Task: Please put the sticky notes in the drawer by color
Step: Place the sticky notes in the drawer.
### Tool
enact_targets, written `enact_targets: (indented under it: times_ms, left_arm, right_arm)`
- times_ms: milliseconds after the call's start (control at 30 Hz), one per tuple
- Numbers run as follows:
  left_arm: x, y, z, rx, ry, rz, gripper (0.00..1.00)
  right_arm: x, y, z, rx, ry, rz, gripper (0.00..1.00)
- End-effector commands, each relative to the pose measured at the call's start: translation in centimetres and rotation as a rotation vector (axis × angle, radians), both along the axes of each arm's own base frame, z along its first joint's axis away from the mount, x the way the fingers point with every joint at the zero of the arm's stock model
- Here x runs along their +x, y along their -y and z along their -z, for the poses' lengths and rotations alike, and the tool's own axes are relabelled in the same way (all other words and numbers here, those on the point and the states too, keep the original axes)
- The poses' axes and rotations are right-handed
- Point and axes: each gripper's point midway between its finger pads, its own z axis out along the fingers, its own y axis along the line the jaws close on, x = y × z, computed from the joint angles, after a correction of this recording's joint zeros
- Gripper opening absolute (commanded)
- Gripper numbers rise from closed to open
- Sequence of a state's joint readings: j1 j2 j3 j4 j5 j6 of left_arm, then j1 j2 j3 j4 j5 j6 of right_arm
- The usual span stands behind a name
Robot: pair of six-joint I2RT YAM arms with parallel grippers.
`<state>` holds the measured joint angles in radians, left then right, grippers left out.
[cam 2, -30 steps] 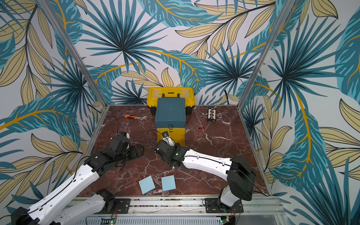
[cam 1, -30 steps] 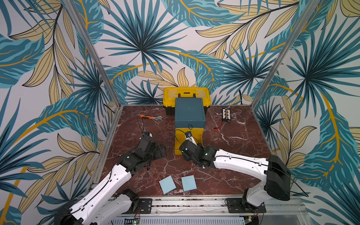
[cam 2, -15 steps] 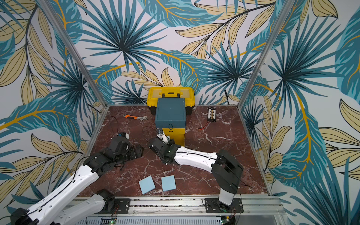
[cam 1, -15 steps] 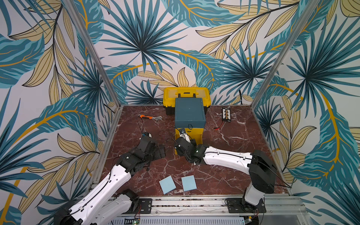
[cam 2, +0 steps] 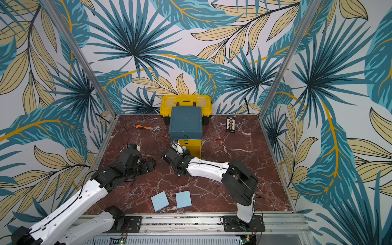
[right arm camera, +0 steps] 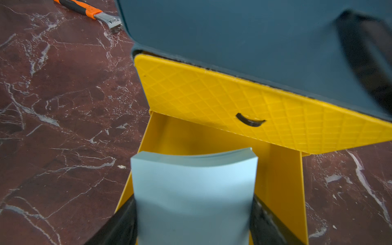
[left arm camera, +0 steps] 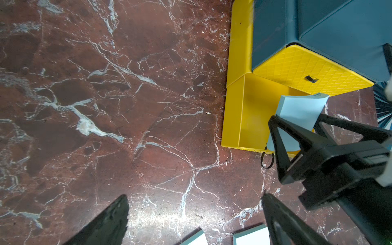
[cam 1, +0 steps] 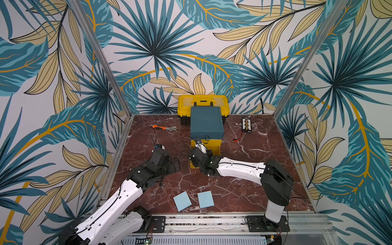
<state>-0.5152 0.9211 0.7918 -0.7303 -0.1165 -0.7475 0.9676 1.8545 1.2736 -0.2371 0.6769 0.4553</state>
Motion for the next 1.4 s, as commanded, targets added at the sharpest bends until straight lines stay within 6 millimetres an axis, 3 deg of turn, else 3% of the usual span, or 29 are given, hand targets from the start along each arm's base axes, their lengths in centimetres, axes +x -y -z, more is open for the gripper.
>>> enact_targets:
  times_ms: [0,233,567,767,1067,1367]
  left_arm:
    - [-0.1,-0.7,0.3,0.028,-0.002,-0.009,1.00]
    - [0.1,-0.8,-0.6,0.044,0.014,-0.003,1.00]
    - [0.1,-0.8,-0.3,0.041,0.009,-0.004,1.00]
    - [0.1,-0.8,-0.2,0.041,0.008,-0.004,1.00]
    - [0.4,-0.6,0.0,0.035,0.009,-0.004,1.00]
    - [0.7,0.1,0.4,0.009,0.001,0.004,1.00]
  right_arm:
    - [1.1,-0.3,0.0,0.020,0.028,0.024,0.77]
    - [1.7,0.0,1.5,0.018,0.013,0.042,0.76]
    - [2.5,0.5,2.1,0.044,-0.006,0.075,0.77]
    - [2.2,0.5,2.6,0.023,-0.052,0.070,0.92]
    - [1.8,0.5,-0.8,0.062,-0.035,0.045,0.95]
    - [-0.9,3.0,-5.1,0.088,-0.069,0.026,0.95]
